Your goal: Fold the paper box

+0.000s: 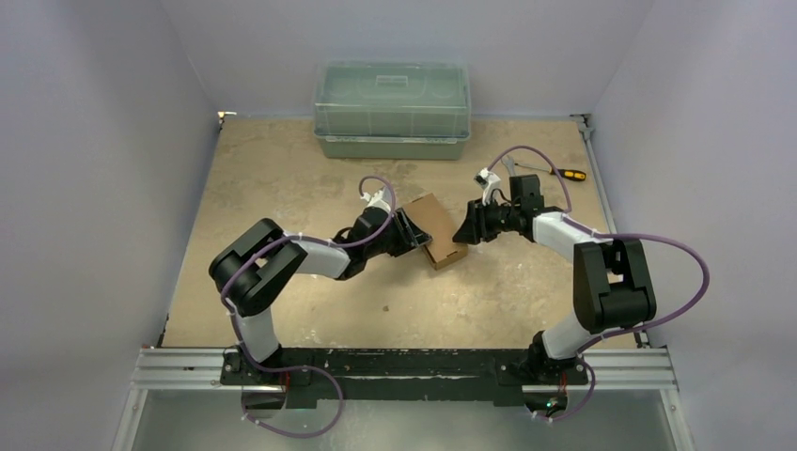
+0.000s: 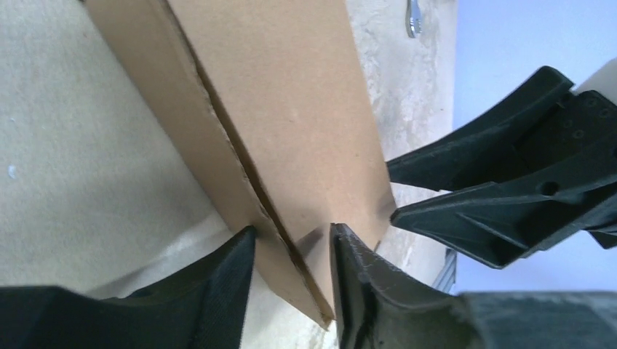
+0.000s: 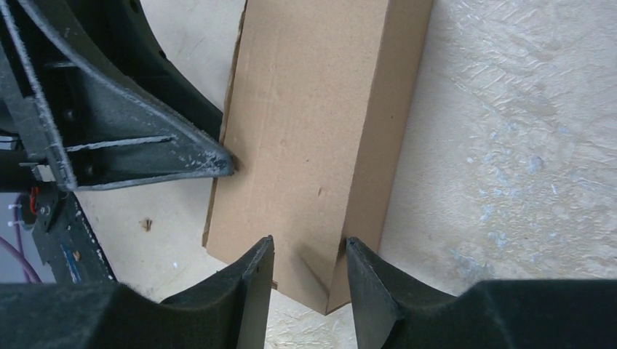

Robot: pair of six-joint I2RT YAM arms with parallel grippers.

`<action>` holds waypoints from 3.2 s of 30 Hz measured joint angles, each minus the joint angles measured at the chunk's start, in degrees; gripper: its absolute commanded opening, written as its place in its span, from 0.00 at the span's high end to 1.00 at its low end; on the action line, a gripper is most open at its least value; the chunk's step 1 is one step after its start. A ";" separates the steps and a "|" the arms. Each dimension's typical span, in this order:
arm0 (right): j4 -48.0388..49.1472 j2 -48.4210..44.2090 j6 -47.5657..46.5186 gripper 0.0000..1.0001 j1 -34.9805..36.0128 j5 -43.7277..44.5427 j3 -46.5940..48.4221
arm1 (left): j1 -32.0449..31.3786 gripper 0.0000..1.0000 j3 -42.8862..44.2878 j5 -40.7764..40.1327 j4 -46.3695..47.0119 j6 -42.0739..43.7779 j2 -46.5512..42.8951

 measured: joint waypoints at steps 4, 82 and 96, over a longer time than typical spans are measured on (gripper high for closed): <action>0.04 -0.02 -0.22 0.62 0.00 0.52 0.00 | 0.42 0.82 0.61 -0.04 -0.31 -0.57 1.22; 7.67 -0.79 4.92 0.73 4.46 11.58 -1.44 | 1.36 1.00 10.36 13.40 -6.93 18.14 -2.12; 7.67 -0.79 4.46 0.73 4.46 11.56 -1.44 | 4.02 1.00 6.49 12.66 -4.37 18.08 -2.97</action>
